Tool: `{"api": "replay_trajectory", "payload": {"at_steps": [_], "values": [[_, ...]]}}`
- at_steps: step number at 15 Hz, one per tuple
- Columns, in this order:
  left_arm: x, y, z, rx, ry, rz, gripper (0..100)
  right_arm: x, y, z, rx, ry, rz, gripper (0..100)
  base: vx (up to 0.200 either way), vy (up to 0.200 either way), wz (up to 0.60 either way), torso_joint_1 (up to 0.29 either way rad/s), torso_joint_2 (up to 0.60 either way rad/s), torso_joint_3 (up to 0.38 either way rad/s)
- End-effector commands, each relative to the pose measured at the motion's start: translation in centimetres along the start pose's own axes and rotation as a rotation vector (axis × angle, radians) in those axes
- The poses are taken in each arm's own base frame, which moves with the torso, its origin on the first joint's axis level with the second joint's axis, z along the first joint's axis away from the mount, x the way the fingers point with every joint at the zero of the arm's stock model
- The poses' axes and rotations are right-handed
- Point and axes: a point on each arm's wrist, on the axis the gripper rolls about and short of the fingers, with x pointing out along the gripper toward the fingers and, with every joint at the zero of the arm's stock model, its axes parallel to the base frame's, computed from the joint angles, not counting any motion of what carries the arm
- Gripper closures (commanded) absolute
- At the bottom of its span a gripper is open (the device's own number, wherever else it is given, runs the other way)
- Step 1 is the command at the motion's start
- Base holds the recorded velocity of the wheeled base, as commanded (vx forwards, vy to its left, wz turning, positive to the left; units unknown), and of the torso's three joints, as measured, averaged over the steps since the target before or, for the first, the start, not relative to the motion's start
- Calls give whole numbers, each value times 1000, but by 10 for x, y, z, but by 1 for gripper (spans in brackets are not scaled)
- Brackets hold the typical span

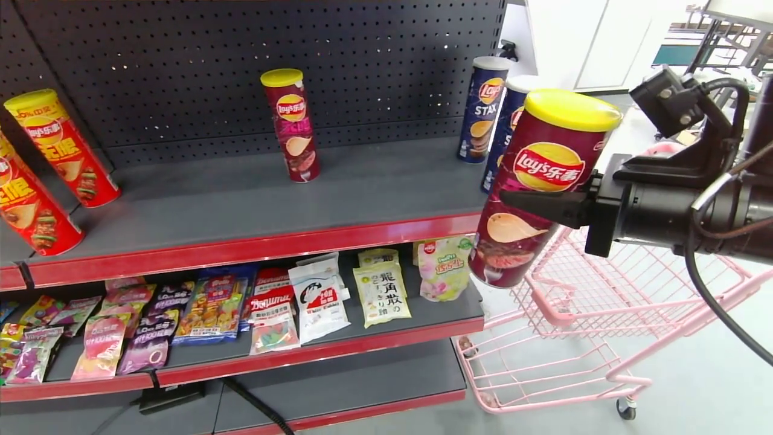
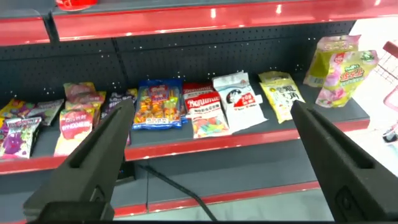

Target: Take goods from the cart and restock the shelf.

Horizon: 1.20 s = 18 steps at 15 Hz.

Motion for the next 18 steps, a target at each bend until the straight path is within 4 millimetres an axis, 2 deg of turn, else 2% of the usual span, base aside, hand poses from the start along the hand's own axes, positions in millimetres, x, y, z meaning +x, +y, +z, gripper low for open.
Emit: {"api": "replay_trajectory", "payload": {"at_steps": [1,10,15,18], "values": [[0,0,0,0,1,1,0,0,0,-1,1,1,7,100,0,200,0,2,2,2],[0,0,0,0,1,1,0,-5,7,2,-10,-16,26,100,0,200,0,4,2,3],[0,0,0,2,1,1,0,-12,13,7,-19,-38,37,100,0,0,0,0,0,0],[0,0,0,3,1,1,0,-25,18,4,-21,-44,36,100,0,0,0,0,0,0]]}}
